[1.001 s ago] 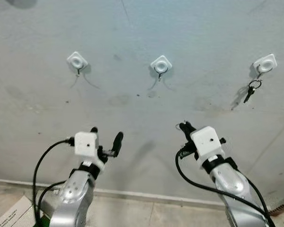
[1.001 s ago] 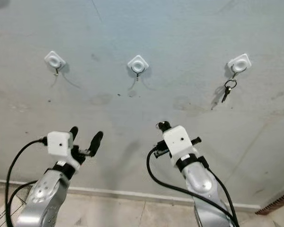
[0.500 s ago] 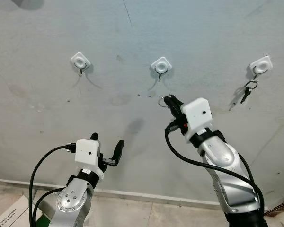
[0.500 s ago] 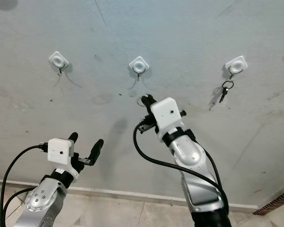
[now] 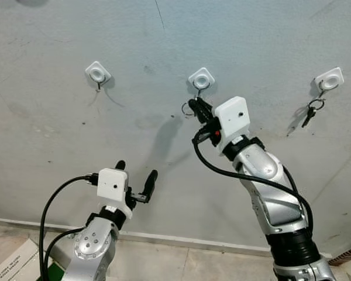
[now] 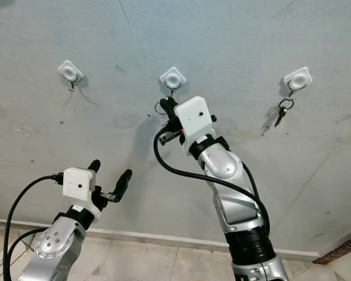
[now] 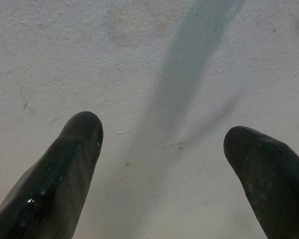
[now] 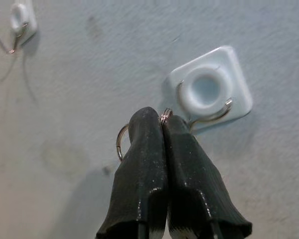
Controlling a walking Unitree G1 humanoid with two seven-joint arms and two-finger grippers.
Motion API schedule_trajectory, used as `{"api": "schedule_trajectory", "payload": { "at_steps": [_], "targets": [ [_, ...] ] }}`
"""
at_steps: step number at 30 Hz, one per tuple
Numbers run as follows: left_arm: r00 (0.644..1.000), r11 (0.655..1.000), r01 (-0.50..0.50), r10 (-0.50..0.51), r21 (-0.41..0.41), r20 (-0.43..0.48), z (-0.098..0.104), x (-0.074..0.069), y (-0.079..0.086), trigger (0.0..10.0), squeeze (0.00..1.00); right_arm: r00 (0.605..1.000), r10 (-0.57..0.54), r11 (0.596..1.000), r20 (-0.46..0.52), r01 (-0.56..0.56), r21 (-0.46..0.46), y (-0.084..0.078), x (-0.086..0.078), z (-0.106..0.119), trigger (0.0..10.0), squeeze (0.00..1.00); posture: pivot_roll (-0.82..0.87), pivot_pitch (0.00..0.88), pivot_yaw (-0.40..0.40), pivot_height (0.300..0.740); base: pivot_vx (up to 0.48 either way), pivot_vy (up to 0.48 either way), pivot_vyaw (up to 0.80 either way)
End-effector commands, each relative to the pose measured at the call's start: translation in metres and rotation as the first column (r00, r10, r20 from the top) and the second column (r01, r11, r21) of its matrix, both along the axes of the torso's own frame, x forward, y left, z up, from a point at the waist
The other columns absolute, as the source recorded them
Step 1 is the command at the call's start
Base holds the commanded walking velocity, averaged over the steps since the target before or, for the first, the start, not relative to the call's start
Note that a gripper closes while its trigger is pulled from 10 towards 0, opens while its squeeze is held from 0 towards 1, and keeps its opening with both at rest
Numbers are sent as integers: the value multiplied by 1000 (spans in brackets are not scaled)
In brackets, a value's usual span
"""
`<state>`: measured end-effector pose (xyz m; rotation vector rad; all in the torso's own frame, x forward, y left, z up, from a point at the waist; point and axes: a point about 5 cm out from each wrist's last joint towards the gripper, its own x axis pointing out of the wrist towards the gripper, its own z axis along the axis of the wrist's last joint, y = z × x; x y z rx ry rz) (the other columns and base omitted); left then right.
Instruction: Hang keys on a hook
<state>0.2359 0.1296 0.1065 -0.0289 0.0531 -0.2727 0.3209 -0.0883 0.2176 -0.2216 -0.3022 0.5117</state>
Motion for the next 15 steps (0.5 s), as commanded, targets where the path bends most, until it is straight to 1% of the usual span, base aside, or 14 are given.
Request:
{"api": "schedule_trajectory", "payload": {
  "at_steps": [1, 6, 10, 11, 15],
  "targets": [
    [1000, 1000, 6, -6, 11, 8, 3, 1, 1, 10000, 0, 999, -21, 999, 25, 20, 33, -4, 4, 9, 10000, 0, 0, 11, 43, 740, 0, 0, 0],
    [1000, 1000, 6, -6, 11, 8, 3, 1, 1, 10000, 0, 999, -25, 999, 31, 24, 34, -9, 4, 11, 10000, 0, -1, 11, 45, 740, 0, 0, 0],
    [1000, 1000, 11, -11, 10, 6, 3, 2, 0, 10000, 0, 998, -56, 998, 26, 56, 30, -19, 5, 9, 10000, 0, -8, 13, 48, 740, 0, 0, 0],
    [1000, 1000, 13, -13, 9, 5, 3, 2, 0, 10000, 0, 997, -74, 997, 20, 73, 37, -23, 6, 8, 10000, 0, -8, 13, 48, 740, 0, 0, 0],
    [1000, 1000, 15, -15, 8, 5, 3, 2, -1, 10000, 0, 996, -92, 994, 8, 92, 63, -29, 7, 10, 10000, 0, -8, 13, 50, 740, 0, 0, 0]
  ]
}}
